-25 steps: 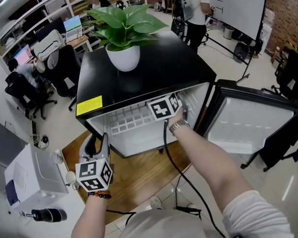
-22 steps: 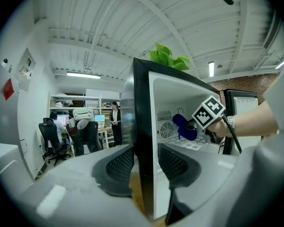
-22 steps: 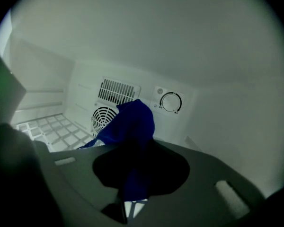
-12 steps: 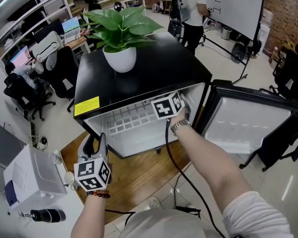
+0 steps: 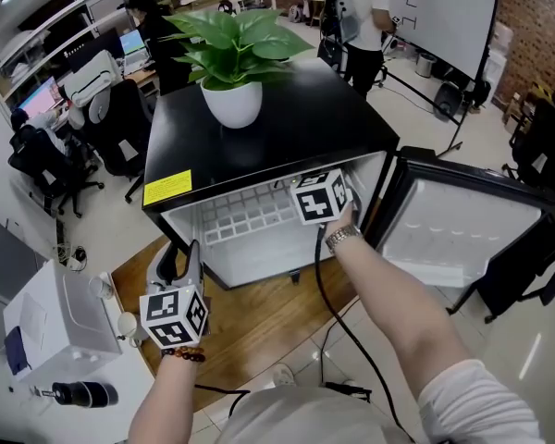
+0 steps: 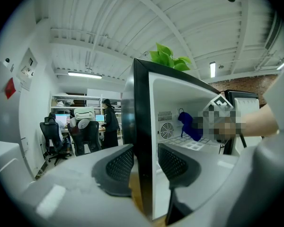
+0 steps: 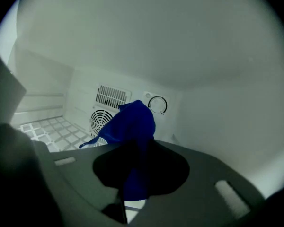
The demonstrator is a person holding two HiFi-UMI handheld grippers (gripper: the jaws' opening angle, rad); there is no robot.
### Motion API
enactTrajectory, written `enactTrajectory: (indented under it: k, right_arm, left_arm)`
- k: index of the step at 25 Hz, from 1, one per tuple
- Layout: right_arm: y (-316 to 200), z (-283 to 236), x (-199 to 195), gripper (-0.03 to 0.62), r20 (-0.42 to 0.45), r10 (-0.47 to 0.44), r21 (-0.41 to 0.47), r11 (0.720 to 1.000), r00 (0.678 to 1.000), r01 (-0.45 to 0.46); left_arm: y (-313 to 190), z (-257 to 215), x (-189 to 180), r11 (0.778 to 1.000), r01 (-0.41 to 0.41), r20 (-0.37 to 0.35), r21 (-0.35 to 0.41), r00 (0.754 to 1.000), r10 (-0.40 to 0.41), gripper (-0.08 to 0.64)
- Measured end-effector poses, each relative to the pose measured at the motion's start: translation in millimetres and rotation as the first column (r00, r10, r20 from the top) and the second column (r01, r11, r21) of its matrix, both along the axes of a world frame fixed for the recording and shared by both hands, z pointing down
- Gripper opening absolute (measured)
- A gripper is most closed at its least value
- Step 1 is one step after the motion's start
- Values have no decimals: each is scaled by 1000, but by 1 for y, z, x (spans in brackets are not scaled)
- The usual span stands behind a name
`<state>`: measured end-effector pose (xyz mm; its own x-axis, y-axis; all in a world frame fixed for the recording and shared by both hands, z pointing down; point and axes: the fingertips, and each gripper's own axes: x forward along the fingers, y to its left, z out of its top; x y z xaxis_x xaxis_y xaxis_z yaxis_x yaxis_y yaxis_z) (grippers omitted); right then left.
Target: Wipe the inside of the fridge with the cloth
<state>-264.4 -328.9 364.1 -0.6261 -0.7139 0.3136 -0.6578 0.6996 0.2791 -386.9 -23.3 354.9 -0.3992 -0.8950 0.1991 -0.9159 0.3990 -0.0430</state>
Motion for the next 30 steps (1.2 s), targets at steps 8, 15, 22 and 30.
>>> enactTrajectory:
  k: [8,15,22,30]
  right_arm:
    - [67,-9,-23,72,19,-160,61,985,987,158]
    - [139,-16,-65,72,13,-324,73,944,946,322]
    - [193,-6,-116,72,-28,-455,32,890,890,455]
    - [204,31,-154,72,-179,-487,-53,872,855,486]
  left_arm:
    - [1,-1,0,1000,-3,0,3,1000,3,163]
    - [-2,0,2,1000,-17,24,-7,1000,17,163]
    - [-2,1,4,999,-28,28,-21,999,28,163]
    - [-1,0,4,999,-43,32,-19,999,43,163]
